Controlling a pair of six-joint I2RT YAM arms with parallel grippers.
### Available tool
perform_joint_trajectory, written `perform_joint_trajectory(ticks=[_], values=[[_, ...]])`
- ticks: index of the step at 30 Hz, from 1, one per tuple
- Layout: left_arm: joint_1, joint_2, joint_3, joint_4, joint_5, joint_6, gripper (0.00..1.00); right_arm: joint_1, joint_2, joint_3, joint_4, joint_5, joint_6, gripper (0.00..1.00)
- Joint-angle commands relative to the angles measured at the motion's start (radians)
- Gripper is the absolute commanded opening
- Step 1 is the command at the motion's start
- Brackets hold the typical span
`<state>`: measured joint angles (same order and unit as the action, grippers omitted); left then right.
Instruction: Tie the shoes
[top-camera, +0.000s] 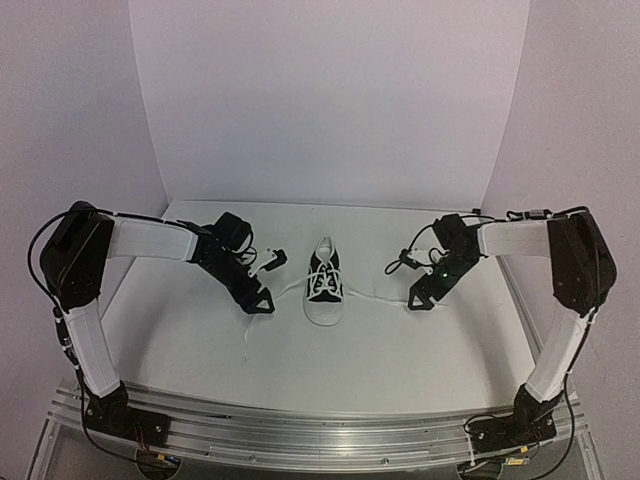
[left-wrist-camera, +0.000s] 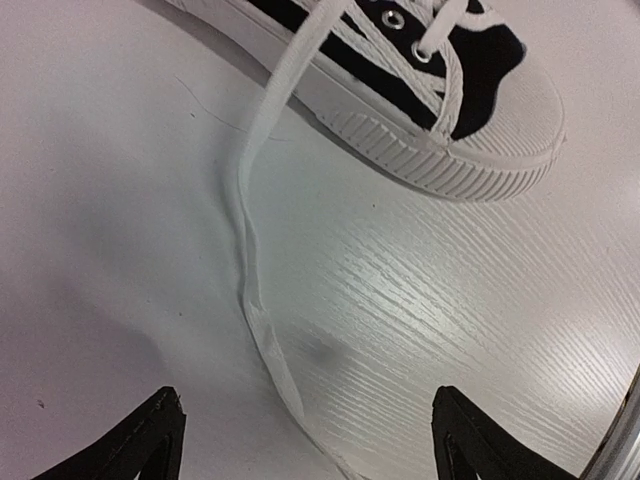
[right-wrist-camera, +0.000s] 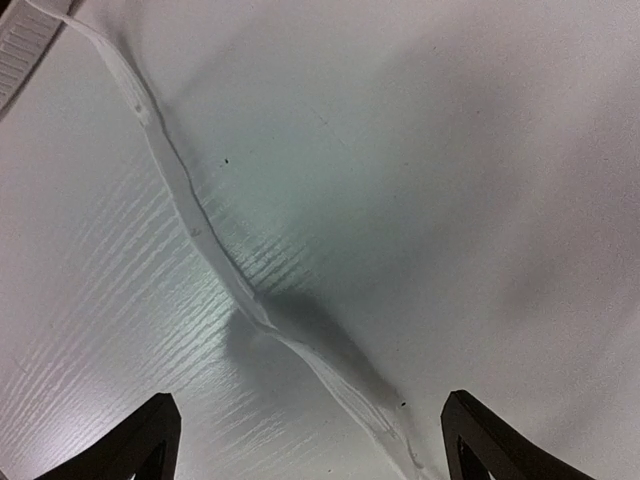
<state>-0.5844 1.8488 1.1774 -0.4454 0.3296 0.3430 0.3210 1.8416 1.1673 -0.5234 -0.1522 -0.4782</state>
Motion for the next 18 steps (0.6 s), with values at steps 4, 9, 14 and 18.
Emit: perform_joint_trajectory(ticks=[4,9,14,18], values=[[-0.02,0.077,-0.028,0.039,-0.163,0.038,0.76,0.013,0.109,0.079,-0.033,0.075,-0.091,0.81],[-0.022,0.113,-0.036,0.049,-0.192,0.036,0.42,0.026,0.113,0.053,-0.032,0.119,-0.086,0.39],[-0.022,0.097,-0.047,0.07,-0.208,0.048,0.0,0.028,0.099,0.075,-0.033,0.134,-0.003,0.0],[-0.022,0.019,0.01,0.073,-0.175,0.075,0.0,0.028,0.042,0.154,-0.035,0.079,0.125,0.0]])
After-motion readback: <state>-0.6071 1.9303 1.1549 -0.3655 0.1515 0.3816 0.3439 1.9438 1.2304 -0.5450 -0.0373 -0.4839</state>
